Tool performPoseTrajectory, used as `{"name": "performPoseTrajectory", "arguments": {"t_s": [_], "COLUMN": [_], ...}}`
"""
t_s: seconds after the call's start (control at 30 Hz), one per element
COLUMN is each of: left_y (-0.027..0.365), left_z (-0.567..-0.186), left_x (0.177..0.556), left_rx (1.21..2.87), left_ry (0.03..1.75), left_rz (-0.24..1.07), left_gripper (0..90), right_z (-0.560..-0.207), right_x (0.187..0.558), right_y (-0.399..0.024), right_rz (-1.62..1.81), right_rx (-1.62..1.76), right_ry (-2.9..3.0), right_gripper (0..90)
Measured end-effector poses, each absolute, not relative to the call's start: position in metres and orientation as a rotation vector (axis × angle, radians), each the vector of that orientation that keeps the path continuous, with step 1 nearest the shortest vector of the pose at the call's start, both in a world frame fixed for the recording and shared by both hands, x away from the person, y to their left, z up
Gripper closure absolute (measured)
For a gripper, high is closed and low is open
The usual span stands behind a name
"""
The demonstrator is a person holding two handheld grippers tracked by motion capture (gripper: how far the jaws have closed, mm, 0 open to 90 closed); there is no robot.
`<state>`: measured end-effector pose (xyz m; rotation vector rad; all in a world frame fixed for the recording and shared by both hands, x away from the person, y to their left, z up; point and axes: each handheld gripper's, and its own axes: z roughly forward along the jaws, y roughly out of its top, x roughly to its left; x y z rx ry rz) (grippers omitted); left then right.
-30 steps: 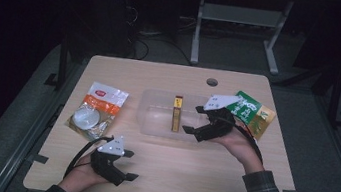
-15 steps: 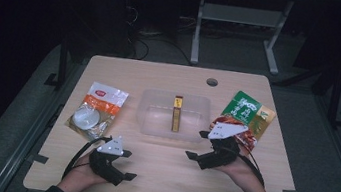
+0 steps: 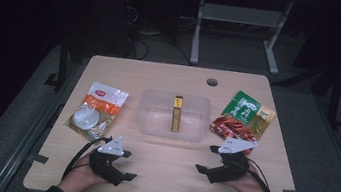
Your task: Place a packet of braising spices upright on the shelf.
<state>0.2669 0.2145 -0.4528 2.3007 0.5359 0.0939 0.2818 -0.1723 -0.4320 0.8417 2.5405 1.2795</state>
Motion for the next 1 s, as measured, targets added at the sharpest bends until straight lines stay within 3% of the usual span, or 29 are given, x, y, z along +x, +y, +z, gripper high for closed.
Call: {"name": "performPoseTrajectory", "arguments": {"t_s": [0.47,0.77,0.9,0.97,1.0], "left_y": [0.213,0.213,0.212,0.212,0.213], "left_z": [-0.453,-0.454,-0.454,-0.454,-0.454], "left_x": [0.265,0.265,0.265,0.266,0.266], "left_rx": [2.313,2.315,2.318,2.318,2.319], "left_ry": [0.537,0.543,0.540,0.543,0.540], "left_rz": [0.090,0.077,0.080,0.082,0.084], "left_gripper": [20.3,20.4,20.4,20.4,20.4], "right_z": [-0.439,-0.435,-0.435,-0.439,-0.439], "right_x": [0.321,0.352,0.370,0.383,0.383], "right_y": [-0.214,-0.236,-0.246,-0.251,-0.251], "right_rz": [1.188,1.120,1.085,1.056,1.056], "right_rx": [1.030,1.115,1.166,1.223,1.223], "right_ry": [2.431,2.355,2.310,2.283,2.283], "right_gripper": [19.2,43.7,59.2,73.2,73.2]}}
